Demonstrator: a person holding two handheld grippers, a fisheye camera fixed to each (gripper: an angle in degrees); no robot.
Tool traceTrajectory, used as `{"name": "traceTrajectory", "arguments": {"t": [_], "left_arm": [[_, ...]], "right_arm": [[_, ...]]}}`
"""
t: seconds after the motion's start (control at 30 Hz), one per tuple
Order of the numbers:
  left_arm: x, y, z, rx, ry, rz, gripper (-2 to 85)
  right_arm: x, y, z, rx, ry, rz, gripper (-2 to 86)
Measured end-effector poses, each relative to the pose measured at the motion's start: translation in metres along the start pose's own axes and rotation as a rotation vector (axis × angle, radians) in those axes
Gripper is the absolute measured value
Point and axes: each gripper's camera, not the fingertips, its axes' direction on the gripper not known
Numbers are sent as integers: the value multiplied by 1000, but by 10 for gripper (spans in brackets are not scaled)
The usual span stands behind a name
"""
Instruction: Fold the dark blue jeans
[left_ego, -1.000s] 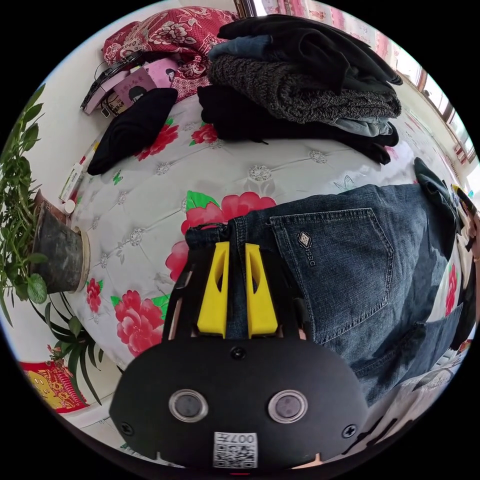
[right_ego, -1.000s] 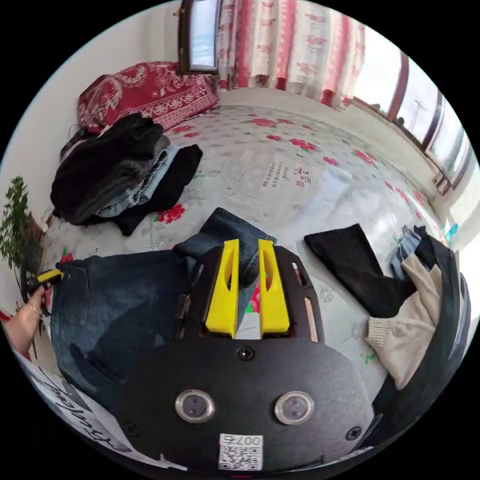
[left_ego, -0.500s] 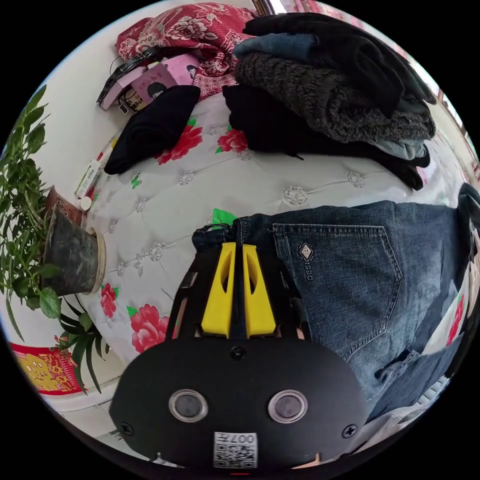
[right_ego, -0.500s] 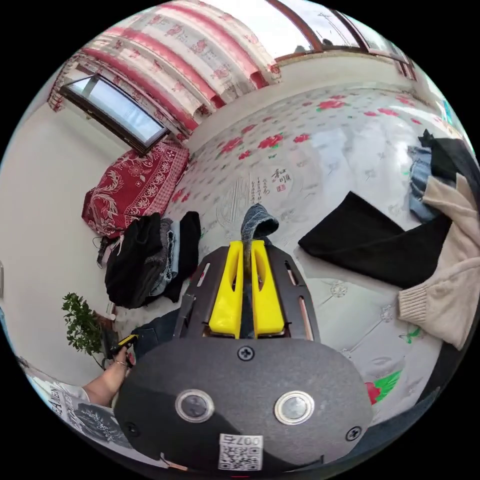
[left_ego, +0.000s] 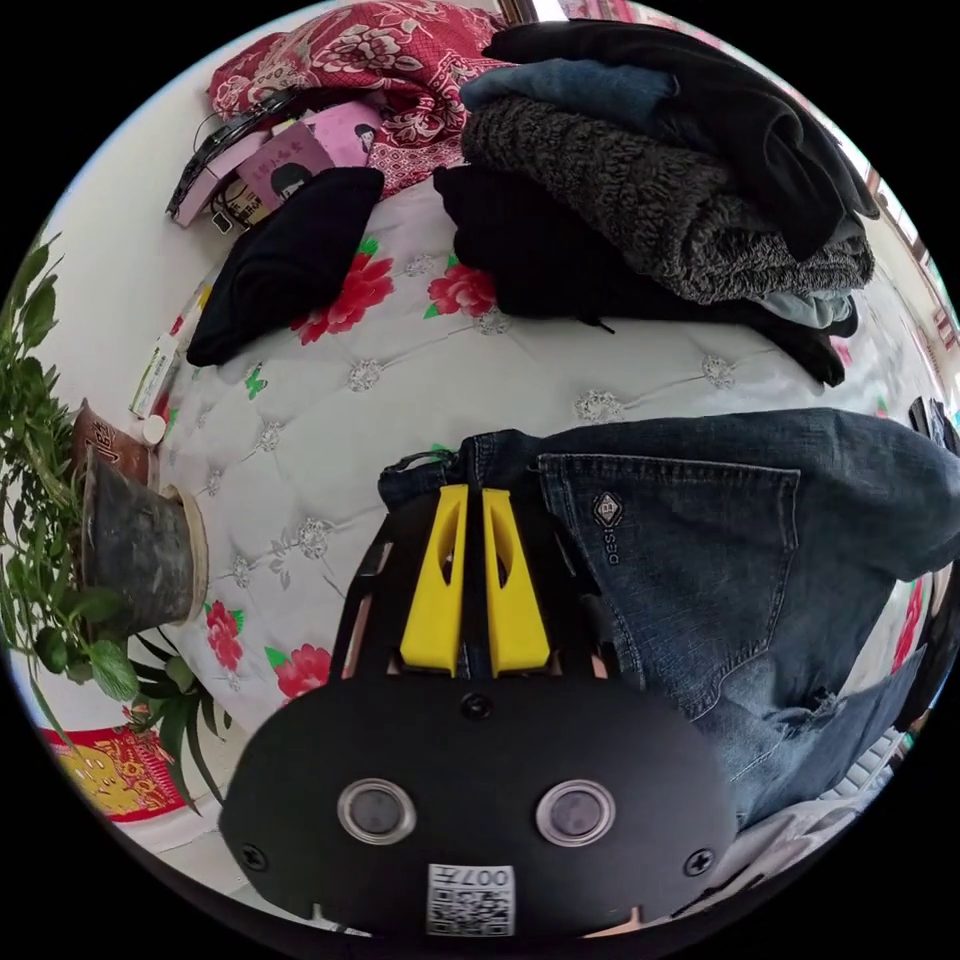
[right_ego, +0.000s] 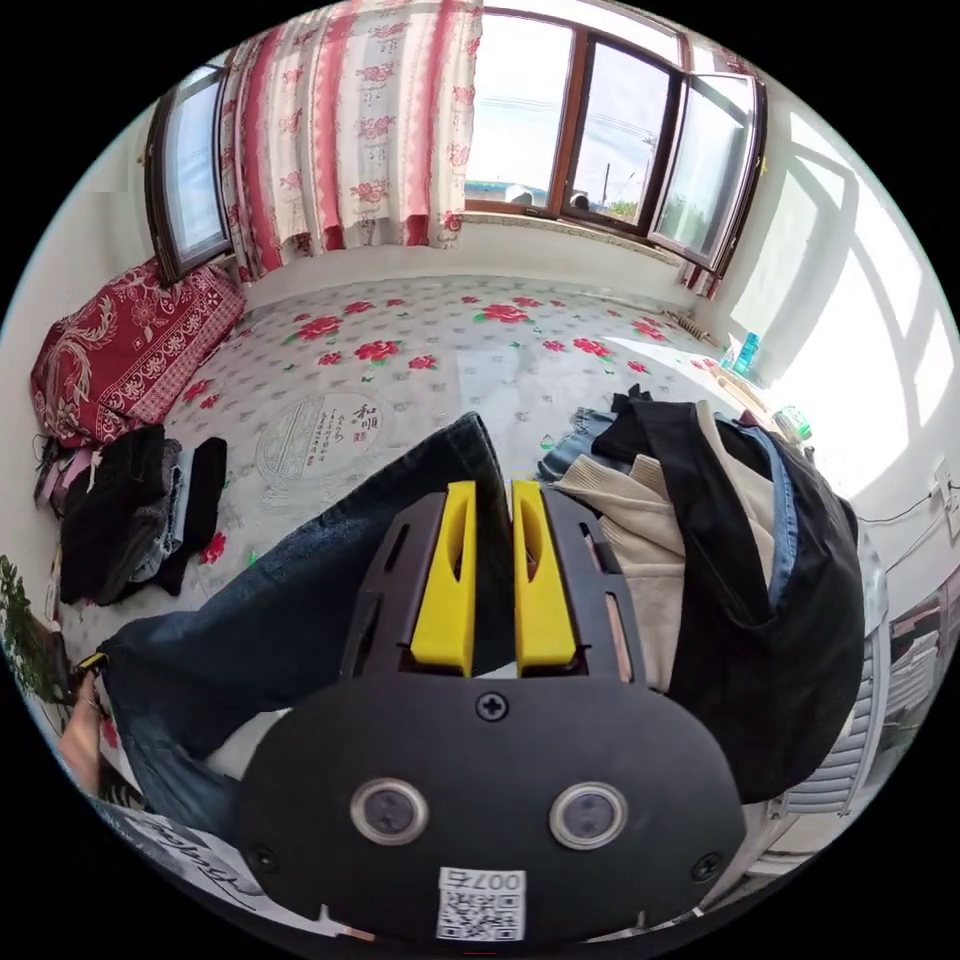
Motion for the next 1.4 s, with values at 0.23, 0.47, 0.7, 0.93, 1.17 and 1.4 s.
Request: {"name": "traceTrajectory", "arguments": {"t": [0.23, 0.47, 0.7, 0.93, 1.17, 1.4], "left_arm": [[-43, 6, -11, -118, 172, -91, 52], [-93, 130, -64, 23, 230, -233, 55], [-94, 192, -40, -31, 319, -220, 97], [-58, 164, -32, -56, 61, 28, 54], [-95, 101, -25, -66, 23, -2, 42], [-153, 186, -90, 159, 82, -98, 59]], "right_arm": [[-62, 33, 110, -208, -15, 26, 41], [-211, 242, 96, -370, -352, -299, 43], [-310, 410, 75, -577, -439, -494, 45], [-374, 467, 89, -620, -366, -605, 49], [-430, 456, 93, -603, -389, -585, 58], [-400, 461, 31, -501, -434, -501, 57]]}}
